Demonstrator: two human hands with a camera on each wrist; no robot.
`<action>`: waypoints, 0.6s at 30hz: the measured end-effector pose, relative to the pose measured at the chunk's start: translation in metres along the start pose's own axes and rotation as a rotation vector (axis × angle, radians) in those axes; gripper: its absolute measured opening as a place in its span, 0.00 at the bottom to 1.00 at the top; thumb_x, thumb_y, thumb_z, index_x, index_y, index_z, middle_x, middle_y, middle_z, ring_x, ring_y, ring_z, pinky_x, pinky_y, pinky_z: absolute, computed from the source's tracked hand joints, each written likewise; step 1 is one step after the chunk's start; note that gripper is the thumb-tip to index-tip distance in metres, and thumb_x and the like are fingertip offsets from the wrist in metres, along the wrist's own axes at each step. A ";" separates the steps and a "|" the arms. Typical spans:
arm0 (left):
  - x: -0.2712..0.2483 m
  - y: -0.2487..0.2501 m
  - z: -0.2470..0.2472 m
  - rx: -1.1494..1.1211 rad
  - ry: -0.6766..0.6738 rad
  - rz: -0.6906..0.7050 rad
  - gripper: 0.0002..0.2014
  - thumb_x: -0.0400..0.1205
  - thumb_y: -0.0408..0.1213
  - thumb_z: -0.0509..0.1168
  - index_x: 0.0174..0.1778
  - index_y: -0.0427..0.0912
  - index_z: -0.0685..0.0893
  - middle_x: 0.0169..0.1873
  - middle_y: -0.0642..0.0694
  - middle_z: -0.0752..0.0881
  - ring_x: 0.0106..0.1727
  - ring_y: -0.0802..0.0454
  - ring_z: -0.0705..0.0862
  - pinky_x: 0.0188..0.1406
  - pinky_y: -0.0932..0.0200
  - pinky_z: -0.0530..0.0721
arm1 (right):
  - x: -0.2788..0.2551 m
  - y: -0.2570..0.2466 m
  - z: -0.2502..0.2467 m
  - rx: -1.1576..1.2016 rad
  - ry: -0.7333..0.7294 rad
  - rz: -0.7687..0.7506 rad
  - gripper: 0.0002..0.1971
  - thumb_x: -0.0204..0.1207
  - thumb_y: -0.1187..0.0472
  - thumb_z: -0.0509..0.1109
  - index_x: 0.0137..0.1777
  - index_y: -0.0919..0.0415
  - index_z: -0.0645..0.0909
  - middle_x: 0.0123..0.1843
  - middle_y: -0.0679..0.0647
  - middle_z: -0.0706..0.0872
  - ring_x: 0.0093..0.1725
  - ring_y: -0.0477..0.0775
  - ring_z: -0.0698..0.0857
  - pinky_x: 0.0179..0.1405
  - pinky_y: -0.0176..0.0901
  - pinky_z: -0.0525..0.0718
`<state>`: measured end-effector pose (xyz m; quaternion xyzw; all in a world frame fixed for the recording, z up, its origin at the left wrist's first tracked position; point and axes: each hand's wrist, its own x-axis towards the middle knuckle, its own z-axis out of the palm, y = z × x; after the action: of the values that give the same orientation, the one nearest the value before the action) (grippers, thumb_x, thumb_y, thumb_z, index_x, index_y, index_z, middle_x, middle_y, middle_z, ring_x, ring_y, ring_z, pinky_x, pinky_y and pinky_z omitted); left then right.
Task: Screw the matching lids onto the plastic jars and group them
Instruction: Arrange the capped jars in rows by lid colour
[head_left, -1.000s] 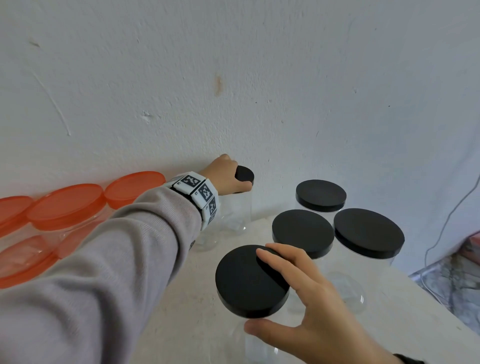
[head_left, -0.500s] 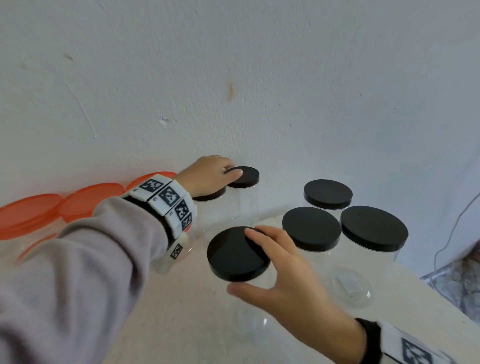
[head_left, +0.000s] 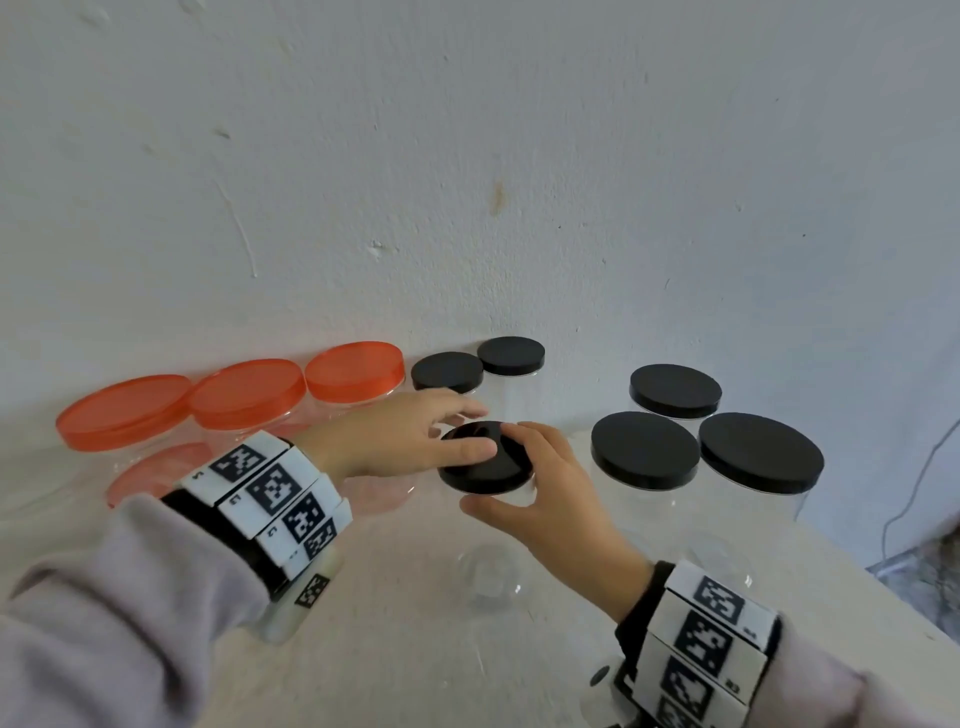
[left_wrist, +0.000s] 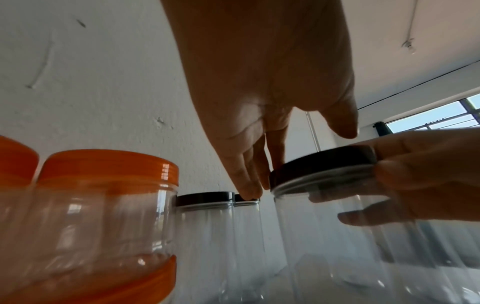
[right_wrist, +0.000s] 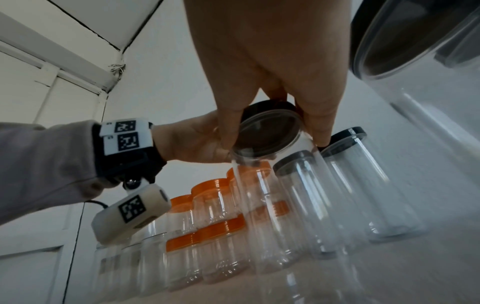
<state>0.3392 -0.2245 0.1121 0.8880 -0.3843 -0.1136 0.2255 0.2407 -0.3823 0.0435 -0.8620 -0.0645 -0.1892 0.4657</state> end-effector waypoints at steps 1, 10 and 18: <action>-0.002 -0.002 0.003 0.016 -0.007 -0.007 0.38 0.71 0.72 0.60 0.75 0.59 0.71 0.62 0.73 0.74 0.67 0.70 0.74 0.64 0.71 0.73 | -0.001 0.000 -0.001 -0.007 -0.001 0.010 0.30 0.69 0.51 0.80 0.70 0.48 0.72 0.64 0.40 0.70 0.57 0.19 0.69 0.53 0.13 0.67; -0.017 -0.002 0.018 0.057 0.072 0.034 0.31 0.64 0.74 0.62 0.63 0.69 0.72 0.53 0.71 0.78 0.52 0.80 0.74 0.38 0.80 0.71 | -0.026 -0.014 -0.034 -0.237 0.098 0.006 0.35 0.74 0.52 0.75 0.79 0.49 0.65 0.77 0.43 0.63 0.72 0.40 0.66 0.63 0.20 0.61; -0.021 -0.006 0.029 -0.174 0.067 -0.041 0.37 0.72 0.63 0.70 0.76 0.58 0.67 0.65 0.63 0.74 0.63 0.63 0.75 0.59 0.65 0.74 | -0.024 -0.011 -0.071 -0.413 0.262 0.108 0.31 0.77 0.54 0.72 0.78 0.57 0.67 0.76 0.50 0.67 0.72 0.48 0.69 0.60 0.31 0.63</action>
<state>0.3181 -0.2142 0.0844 0.8760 -0.3471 -0.1213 0.3120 0.1970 -0.4329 0.0782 -0.9093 0.0825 -0.2832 0.2936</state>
